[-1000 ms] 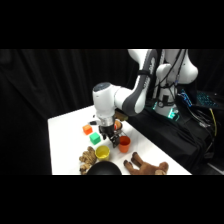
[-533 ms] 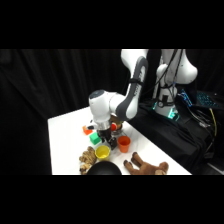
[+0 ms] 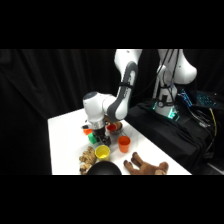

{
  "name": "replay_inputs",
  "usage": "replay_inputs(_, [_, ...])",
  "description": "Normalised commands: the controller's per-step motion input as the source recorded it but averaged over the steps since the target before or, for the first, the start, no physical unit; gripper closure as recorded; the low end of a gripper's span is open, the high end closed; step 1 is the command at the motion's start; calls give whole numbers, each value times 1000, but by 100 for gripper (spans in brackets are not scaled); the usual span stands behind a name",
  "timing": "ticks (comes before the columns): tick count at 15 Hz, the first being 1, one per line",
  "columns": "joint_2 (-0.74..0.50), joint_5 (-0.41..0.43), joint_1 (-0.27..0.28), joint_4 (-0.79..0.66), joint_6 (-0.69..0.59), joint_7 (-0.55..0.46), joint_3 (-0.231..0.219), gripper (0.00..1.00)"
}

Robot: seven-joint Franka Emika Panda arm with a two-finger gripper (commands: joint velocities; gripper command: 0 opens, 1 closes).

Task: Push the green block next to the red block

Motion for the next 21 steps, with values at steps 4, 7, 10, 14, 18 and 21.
replay_inputs(4, [54,-55,-147,228,-76,-226,-45,0])
replay_inputs(7, [63,-45,-152,235,-119,-210,-44,0])
replay_inputs(10, [33,-6,-130,185,-170,-221,22,0])
replay_inputs(14, [-123,29,-61,102,-281,-203,79,0])
replay_inputs(18, [-250,100,-10,121,-512,-183,78,0])
replay_inputs(21, [-236,101,75,237,-597,-64,-44,0])
